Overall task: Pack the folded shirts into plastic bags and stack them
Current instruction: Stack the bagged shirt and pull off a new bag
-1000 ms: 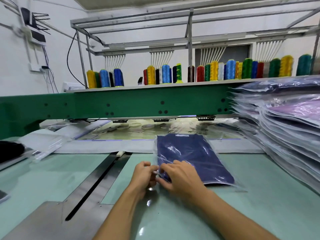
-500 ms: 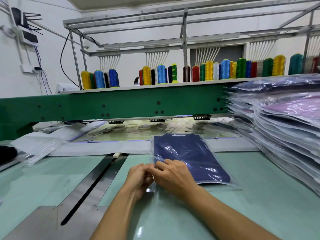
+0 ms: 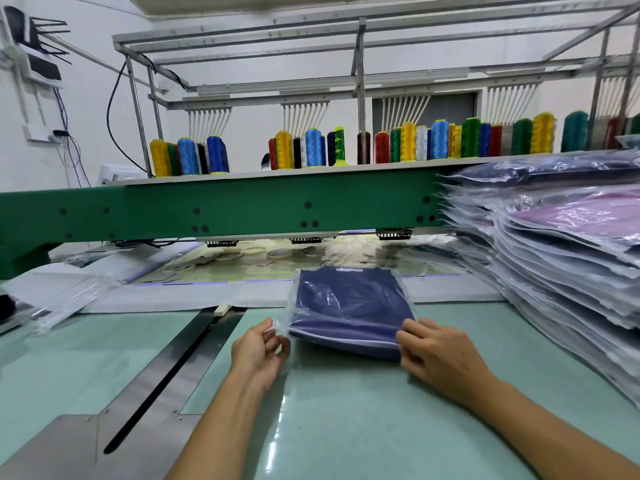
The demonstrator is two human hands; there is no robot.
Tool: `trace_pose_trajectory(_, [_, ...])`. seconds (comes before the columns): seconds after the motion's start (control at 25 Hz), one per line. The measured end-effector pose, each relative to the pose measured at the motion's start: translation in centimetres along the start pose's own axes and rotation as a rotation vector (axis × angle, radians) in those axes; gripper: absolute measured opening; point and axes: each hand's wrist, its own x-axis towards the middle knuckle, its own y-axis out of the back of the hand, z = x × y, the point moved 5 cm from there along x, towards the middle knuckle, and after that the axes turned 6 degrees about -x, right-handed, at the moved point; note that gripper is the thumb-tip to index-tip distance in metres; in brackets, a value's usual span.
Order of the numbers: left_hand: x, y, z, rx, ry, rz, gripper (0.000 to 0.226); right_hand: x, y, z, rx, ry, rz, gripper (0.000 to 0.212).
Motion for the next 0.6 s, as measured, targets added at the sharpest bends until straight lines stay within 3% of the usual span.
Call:
trace_pose_trajectory(0.16, [0.0, 0.3, -0.3, -0.004, 0.021, 0.033, 0.03, -2.2, -0.6, 4.3, 0.216, -0.34, -0.12, 0.016])
trace_pose_trajectory(0.48, [0.1, 0.7, -1.2, -0.199, 0.035, 0.144, 0.028, -2.0, -0.7, 4.9, 0.477, -0.51, -0.068, 0.019])
trace_pose_trajectory(0.6, [-0.7, -0.8, -1.6, -0.248, -0.021, 0.081, 0.059, -1.1, 0.1, 4.0, 0.489, -0.56, 0.054, 0.023])
